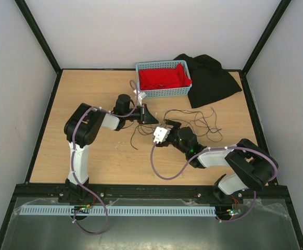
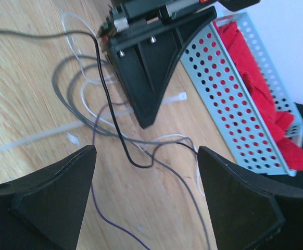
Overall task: Zip-tie the wires
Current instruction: Adjust the cable at the center of the board.
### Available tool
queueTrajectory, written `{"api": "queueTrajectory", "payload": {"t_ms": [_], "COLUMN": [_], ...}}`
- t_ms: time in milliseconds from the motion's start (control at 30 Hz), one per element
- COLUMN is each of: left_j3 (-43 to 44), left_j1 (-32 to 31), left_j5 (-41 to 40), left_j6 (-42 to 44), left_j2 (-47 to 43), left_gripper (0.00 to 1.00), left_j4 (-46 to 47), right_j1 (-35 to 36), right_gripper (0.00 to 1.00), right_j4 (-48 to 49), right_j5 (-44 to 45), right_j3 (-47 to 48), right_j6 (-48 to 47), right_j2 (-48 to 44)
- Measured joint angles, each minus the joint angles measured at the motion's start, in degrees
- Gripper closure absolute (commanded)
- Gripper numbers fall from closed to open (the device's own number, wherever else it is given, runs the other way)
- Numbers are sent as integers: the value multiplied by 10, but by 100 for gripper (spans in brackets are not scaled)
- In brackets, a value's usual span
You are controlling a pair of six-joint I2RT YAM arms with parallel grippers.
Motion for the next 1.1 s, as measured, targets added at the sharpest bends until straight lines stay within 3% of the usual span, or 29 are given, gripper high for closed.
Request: {"api": "queueTrajectory", "payload": {"t_ms": [233, 500, 1100], "left_j3": [6, 6, 10], "left_j1": [6, 10, 13], "left_j5": [9, 13, 23], "left_j6": [-5, -10, -23], "left_j2": [11, 12, 18], "left_gripper": [100, 100, 100], "left_j4": [-4, -4, -4], "right_j1": [3, 49, 60], "right_gripper": [8, 4, 10], "right_j4": [27, 61, 194], "right_j5": [15, 24, 51], "right_j3": [-30, -47, -27], "right_j6": [-116, -189, -306], "right_j2": [6, 79, 198]}}
